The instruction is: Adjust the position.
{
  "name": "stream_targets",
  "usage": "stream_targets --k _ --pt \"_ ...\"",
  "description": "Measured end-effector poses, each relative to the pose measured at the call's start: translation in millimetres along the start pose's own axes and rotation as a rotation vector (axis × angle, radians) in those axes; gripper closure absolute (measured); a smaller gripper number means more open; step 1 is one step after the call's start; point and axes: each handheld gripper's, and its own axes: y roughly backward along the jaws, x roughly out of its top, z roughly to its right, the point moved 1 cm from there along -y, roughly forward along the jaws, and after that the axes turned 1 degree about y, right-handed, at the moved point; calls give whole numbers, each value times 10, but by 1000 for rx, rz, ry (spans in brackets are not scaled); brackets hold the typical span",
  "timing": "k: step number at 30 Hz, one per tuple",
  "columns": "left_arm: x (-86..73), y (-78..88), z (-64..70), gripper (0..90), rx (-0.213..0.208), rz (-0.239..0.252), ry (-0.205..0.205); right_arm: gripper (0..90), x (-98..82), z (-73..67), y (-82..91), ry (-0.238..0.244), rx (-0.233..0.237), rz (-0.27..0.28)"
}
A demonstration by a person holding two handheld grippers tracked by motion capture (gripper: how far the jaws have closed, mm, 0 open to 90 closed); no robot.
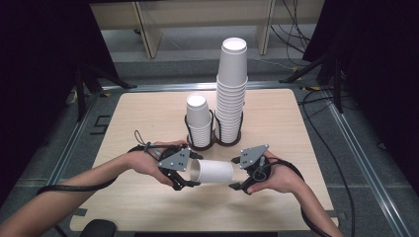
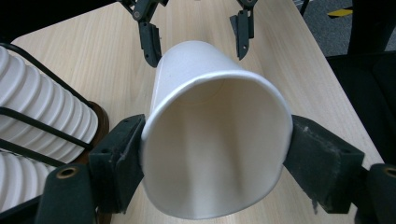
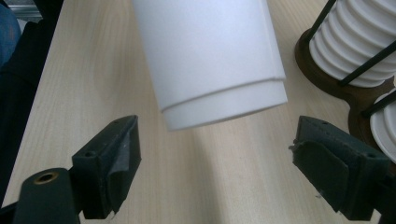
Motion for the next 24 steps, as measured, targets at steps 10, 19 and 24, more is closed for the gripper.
stream_targets --k 10,19,24 --pt "17 -31 -1 237 -22 -31 -17 158 46 3 -44 20 15 2" --pt "39 -65 -12 236 -30 -49 -20 158 127 -27 -95 25 37 3" --pt "73 -70 -17 236 -33 -57 -29 159 186 -35 -126 28 53 2"
